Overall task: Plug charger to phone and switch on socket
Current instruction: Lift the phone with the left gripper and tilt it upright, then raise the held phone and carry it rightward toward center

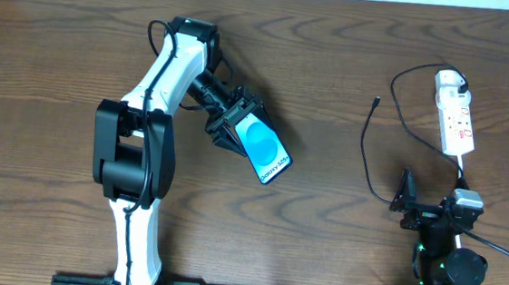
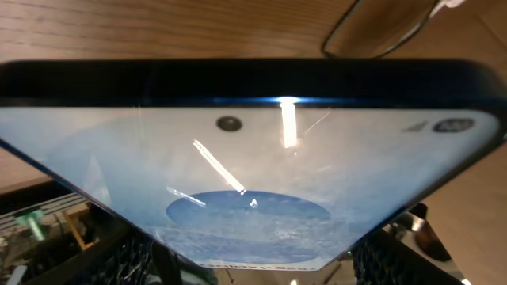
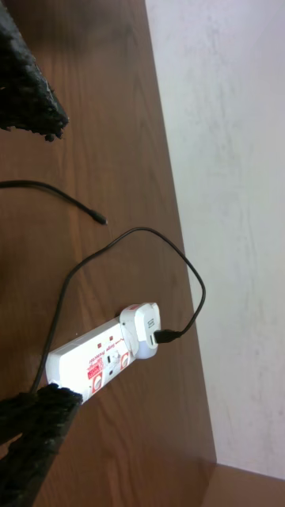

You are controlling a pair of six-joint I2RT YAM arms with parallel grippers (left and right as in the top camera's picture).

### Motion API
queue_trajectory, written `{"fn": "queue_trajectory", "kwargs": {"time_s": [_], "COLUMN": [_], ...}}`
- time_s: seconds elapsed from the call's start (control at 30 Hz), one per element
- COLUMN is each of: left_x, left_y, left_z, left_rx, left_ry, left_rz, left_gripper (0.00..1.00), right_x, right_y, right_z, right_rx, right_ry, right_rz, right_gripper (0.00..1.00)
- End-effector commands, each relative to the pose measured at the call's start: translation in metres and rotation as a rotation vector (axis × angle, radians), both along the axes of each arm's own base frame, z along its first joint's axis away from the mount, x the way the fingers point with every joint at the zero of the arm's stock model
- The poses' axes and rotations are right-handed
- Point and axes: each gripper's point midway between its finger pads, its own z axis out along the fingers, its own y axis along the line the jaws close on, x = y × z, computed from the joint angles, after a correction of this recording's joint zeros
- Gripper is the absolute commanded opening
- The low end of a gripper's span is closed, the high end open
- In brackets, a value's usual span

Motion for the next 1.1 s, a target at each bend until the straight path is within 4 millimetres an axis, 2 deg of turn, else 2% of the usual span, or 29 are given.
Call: {"fn": "queue_trajectory", "kwargs": {"time_s": [0.0,0.1,0.3,0.5,0.67,0.9,1.07], "left_x": [0.003,0.008,0.03,0.054,0.063,0.063,0.068], "left_y": [0.004,0.015,0.05,0.073,0.064,0.055,0.055], "left_z": [0.009,-0.006,-0.041,-0.06,-0.07,-0.083,-0.087], "left_rx": [0.03,0.132,0.417,0.621,0.655,0.717,0.796], "left_ry": [-0.07,-0.092,-0.2,-0.305,-0.368,-0.421,-0.468], "left_rz": [-0.022,-0.029,-0.043,-0.031,-0.034,-0.078,-0.094], "left_gripper": [0.71,0.71,0.71,0.71,0.71,0.71,0.71], "right_x": [0.0,0.0,0.0,0.0,0.0,0.0,0.0], "right_y": [0.002,0.002,0.002,0.002,0.002,0.002,0.002], "right_z": [0.0,0.0,0.0,0.0,0.0,0.0,0.0], "right_rx": [-0.009,-0.009,-0.009,-0.009,-0.009,-0.009,-0.009], "right_ry": [-0.003,-0.003,-0.003,-0.003,-0.003,-0.003,-0.003], "right_rz": [0.008,0.008,0.008,0.008,0.008,0.008,0.008], "right_gripper": [0.99,0.99,0.99,0.99,0.99,0.99,0.99]}}
